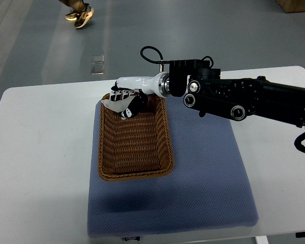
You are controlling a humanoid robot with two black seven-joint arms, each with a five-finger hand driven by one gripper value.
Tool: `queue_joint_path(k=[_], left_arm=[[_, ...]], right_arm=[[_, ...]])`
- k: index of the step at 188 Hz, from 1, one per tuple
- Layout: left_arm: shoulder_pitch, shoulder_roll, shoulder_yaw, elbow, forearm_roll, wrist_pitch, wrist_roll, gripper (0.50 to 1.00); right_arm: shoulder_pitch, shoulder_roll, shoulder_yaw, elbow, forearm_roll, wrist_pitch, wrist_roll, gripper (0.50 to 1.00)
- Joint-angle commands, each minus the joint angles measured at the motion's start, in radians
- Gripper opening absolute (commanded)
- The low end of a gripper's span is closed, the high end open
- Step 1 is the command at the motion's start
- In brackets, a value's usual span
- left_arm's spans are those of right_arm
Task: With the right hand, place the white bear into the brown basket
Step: 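Lift the bear with the right hand and carry it over the basket, then lower the bear into the basket and open the right hand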
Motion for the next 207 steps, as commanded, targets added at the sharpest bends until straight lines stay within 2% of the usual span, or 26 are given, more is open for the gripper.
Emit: queue_joint_path(k=[1, 29, 107, 138, 161, 170, 187, 207], left_arm=[[0.000, 0.000, 0.001, 0.000, 0.000, 0.000, 0.000, 1.000], [0.000, 0.000, 0.001, 0.000, 0.000, -0.001, 0.000, 1.000], [0.000, 0.000, 0.001, 0.002, 0.000, -0.001, 0.000, 1.000], [0.000, 0.000, 0.000, 0.002, 0.000, -0.001, 0.000, 1.000], [0.000, 0.000, 0.000, 0.002, 0.000, -0.001, 0.000, 1.000], [0.000, 0.000, 0.000, 0.002, 0.000, -0.001, 0.000, 1.000], [0.000, 0.000, 0.000, 0.002, 0.000, -0.001, 0.000, 1.000], [0.000, 0.000, 0.000, 0.002, 0.000, -0.001, 0.000, 1.000]], right_arm=[[-0.031, 0.034, 0.000, -0.032, -0.007, -0.011, 0.000, 0.500], [-0.088, 0.075, 0.000, -0.074, -0.019, -0.035, 0.002, 0.500], [-0.172, 0.077, -0.004, -0.109, -0.057, -0.074, 0.003, 0.500], [-0.171, 0.077, -0.004, -0.109, -0.057, -0.074, 0.005, 0.617], [-0.163, 0.077, -0.001, -0.108, -0.056, -0.074, 0.005, 0.791], [-0.160, 0.077, -0.001, -0.108, -0.056, -0.074, 0.005, 0.801], [-0.155, 0.077, 0.008, -0.106, -0.054, -0.072, 0.005, 0.854], [-0.125, 0.077, 0.015, -0.105, -0.048, -0.072, 0.005, 0.870]])
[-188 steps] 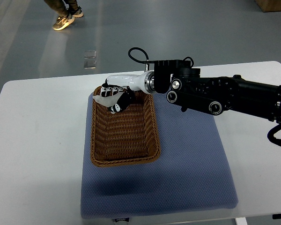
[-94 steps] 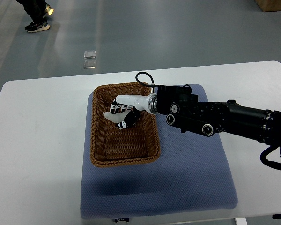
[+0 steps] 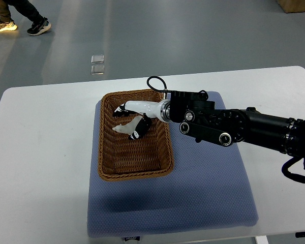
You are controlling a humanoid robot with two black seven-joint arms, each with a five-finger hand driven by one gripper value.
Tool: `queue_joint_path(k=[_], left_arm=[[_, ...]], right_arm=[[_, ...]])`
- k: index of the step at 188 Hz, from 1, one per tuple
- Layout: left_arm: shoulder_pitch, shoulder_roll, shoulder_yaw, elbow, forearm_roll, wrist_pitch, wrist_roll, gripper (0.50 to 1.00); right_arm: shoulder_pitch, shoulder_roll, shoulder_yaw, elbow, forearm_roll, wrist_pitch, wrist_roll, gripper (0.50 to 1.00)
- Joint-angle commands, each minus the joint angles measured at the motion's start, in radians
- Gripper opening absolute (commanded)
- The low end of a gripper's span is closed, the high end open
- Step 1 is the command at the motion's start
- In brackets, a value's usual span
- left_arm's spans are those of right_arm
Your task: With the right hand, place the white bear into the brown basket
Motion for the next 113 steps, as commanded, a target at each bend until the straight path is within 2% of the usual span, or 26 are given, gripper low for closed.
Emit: queue_joint_path(k=[1, 8, 30, 66, 95, 113], left_arm=[[0.000, 0.000, 0.000, 0.000, 0.000, 0.000, 0.000, 1.000], [0.000, 0.000, 0.000, 0.000, 0.000, 0.000, 0.000, 1.000], [0.000, 0.000, 0.000, 0.000, 0.000, 0.000, 0.000, 1.000], [0.000, 0.000, 0.000, 0.000, 0.000, 0.000, 0.000, 1.000], [0.000, 0.000, 0.002, 0.000, 0.000, 0.000, 0.000, 1.000], [0.000, 0.000, 0.002, 0.000, 0.000, 0.000, 0.000, 1.000]], right_arm=[[0.025, 0.000, 0.008, 0.002, 0.006, 0.001, 0.000, 0.870], [0.042, -0.011, 0.008, 0.004, 0.012, 0.001, 0.000, 0.895], [0.078, -0.055, 0.058, 0.008, 0.018, 0.001, 0.000, 0.897], [0.059, -0.138, 0.311, 0.008, 0.058, 0.005, 0.002, 0.915], [-0.070, -0.170, 0.561, 0.008, 0.150, 0.000, 0.005, 0.919], [-0.158, -0.160, 0.728, 0.004, 0.226, 0.005, 0.041, 0.926]])
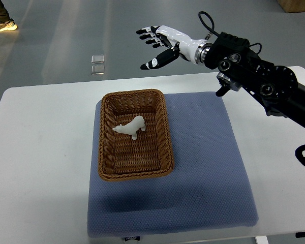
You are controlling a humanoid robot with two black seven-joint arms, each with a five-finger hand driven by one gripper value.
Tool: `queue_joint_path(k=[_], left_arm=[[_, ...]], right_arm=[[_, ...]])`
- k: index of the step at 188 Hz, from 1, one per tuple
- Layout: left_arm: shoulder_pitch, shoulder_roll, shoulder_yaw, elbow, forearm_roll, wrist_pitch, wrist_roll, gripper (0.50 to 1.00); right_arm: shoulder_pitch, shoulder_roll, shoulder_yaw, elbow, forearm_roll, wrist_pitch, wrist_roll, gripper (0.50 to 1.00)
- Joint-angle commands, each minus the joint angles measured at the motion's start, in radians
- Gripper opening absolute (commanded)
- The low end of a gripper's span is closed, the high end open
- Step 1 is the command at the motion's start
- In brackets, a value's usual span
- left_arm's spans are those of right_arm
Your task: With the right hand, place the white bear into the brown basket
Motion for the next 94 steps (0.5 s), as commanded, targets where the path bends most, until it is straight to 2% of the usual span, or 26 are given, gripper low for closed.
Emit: queue_joint_path(k=[1, 30, 66, 78, 94], left_arm=[[0.000, 0.000, 0.000, 0.000, 0.000, 0.000, 0.000, 1.000], [0.000, 0.000, 0.000, 0.000, 0.000, 0.000, 0.000, 1.000], [0.000, 0.000, 0.000, 0.000, 0.000, 0.000, 0.000, 1.000], [0.000, 0.000, 0.000, -0.002, 0.000, 0.000, 0.000, 1.000], [0.000, 0.000, 0.000, -0.002, 0.000, 0.000, 0.000, 1.000]], right_arm=[[-0.085, 0.006, 0.164, -0.004, 0.073, 0.004, 0.030, 0.926], [-0.203, 0.006, 0.332, -0.026, 0.296, 0.011, 0.073, 0.932], [-0.268, 0.010, 0.374, -0.127, 0.620, 0.018, 0.090, 0.932], [-0.271, 0.020, 0.374, -0.190, 0.702, 0.041, 0.092, 0.932], [-0.274, 0.033, 0.374, -0.259, 0.790, 0.123, 0.106, 0.932]])
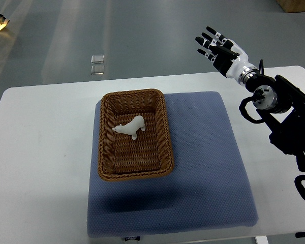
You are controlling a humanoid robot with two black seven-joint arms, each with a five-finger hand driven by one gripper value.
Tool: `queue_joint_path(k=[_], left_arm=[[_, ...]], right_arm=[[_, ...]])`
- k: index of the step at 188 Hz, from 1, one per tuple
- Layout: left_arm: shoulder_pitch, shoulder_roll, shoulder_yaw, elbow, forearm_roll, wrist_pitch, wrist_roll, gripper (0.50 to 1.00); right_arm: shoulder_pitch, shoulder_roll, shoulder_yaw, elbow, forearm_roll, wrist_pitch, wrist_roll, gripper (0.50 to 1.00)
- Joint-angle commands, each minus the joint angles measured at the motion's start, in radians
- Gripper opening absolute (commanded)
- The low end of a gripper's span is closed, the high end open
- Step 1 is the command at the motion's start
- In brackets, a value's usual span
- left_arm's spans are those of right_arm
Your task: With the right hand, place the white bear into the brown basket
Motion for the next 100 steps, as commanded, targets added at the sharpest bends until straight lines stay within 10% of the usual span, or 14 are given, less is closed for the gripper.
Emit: queue_joint_path(k=[1, 24, 100], left_arm=[[0.000, 0.000, 0.000, -0.002, 0.000, 0.000, 0.000, 1.000], [0.000, 0.000, 0.001, -0.004, 0.000, 0.000, 0.000, 1.000], [0.000, 0.000, 0.001, -0.002, 0.000, 0.000, 0.000, 1.000]], right_arm=[[-0.007, 0.014, 0.000, -0.081, 0.113, 0.088, 0.014, 0.932], [-0.047, 0.039, 0.001, -0.102, 0.204, 0.205, 0.062, 0.932], [-0.056, 0.098, -0.012, -0.099, 0.205, 0.249, 0.093, 0.934]])
